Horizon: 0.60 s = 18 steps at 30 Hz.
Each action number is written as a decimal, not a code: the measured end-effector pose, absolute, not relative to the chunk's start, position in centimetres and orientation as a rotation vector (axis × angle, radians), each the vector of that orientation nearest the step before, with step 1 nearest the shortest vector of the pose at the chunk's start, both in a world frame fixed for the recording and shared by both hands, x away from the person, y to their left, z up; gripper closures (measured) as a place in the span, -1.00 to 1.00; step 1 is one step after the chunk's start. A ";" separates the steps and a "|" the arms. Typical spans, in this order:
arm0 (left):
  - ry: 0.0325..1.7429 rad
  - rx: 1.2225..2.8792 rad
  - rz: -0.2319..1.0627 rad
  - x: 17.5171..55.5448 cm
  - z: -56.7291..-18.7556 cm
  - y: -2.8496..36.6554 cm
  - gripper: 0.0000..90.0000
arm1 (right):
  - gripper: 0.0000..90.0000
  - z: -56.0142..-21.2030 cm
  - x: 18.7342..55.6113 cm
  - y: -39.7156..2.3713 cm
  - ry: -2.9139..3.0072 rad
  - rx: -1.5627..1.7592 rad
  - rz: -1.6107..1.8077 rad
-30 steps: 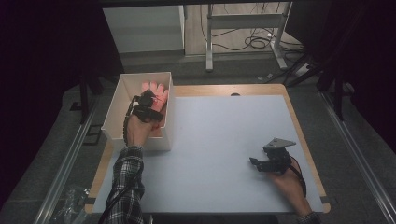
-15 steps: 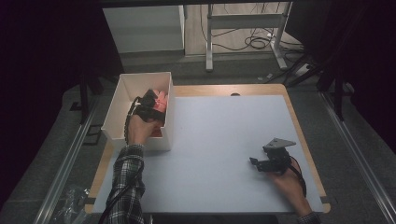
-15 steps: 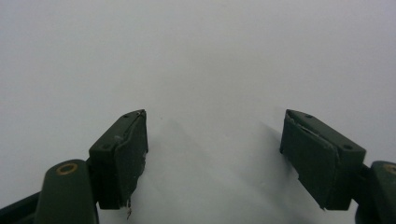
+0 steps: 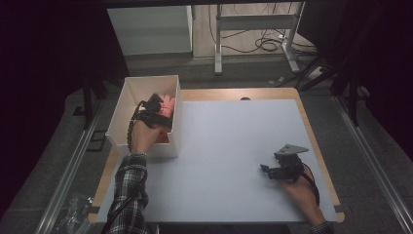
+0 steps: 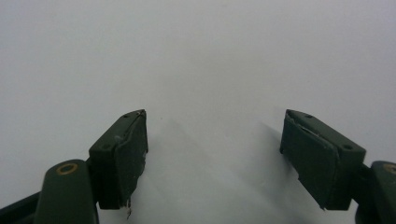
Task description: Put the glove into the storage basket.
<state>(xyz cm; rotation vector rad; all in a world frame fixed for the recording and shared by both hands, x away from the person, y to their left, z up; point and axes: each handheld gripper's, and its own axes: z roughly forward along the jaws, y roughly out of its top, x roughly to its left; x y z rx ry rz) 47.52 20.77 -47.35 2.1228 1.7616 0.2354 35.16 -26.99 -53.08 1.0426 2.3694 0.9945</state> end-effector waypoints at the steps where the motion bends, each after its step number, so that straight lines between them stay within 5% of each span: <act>1: 1.759 2.115 0.239 47.4 -47.2 20.8 -0.93 | -0.48 -53.1 35.2 -27.0 2.369 1.042 0.994; 18: 1.653 2.094 0.359 45.7 -45.2 21.1 -0.91 | -0.48 -53.1 35.2 -27.0 2.370 1.042 0.994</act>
